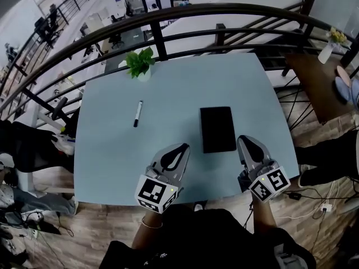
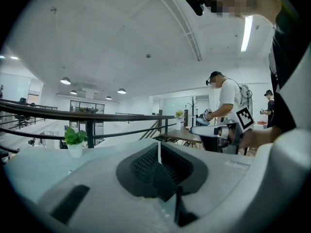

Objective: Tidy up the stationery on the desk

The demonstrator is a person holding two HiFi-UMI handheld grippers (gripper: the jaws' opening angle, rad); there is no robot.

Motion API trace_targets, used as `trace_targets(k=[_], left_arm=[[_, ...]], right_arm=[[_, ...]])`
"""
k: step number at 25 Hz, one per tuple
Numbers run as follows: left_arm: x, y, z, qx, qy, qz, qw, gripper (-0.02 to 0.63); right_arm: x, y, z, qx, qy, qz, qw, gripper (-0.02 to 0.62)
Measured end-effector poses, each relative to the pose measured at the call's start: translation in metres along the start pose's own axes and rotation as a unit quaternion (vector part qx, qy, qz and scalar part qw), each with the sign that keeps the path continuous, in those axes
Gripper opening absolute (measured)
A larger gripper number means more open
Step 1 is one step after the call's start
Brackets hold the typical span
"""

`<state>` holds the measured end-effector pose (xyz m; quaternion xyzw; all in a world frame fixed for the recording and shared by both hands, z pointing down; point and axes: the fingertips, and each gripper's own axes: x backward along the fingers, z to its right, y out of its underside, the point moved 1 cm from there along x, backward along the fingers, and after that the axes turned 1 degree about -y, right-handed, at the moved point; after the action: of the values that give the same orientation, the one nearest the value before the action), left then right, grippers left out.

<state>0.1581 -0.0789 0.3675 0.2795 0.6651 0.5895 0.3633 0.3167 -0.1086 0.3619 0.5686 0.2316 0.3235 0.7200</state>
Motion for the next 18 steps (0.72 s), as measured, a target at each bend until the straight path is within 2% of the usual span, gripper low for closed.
trace_targets(k=[7,12,16,18], left_arm=[[-0.025,0.039,-0.012,0.036,0.004,-0.048,0.9982,0.02],[-0.053,0.055,-0.024,0.052,0.011,-0.067,0.9964,0.04],[-0.075,0.083,-0.03,0.078,0.023,-0.106,0.9911,0.089],[-0.086,0.096,-0.032,0.088,0.029,-0.12,0.9885,0.091]], right_arm=[[-0.02,0.026,0.026,0.002,0.017,-0.046,0.999,0.008],[-0.034,0.039,0.045,0.002,0.033,-0.068,0.997,0.021],[-0.044,0.06,0.064,-0.004,0.053,-0.096,0.994,0.035],[-0.05,0.071,0.074,-0.005,0.061,-0.11,0.992,0.044]])
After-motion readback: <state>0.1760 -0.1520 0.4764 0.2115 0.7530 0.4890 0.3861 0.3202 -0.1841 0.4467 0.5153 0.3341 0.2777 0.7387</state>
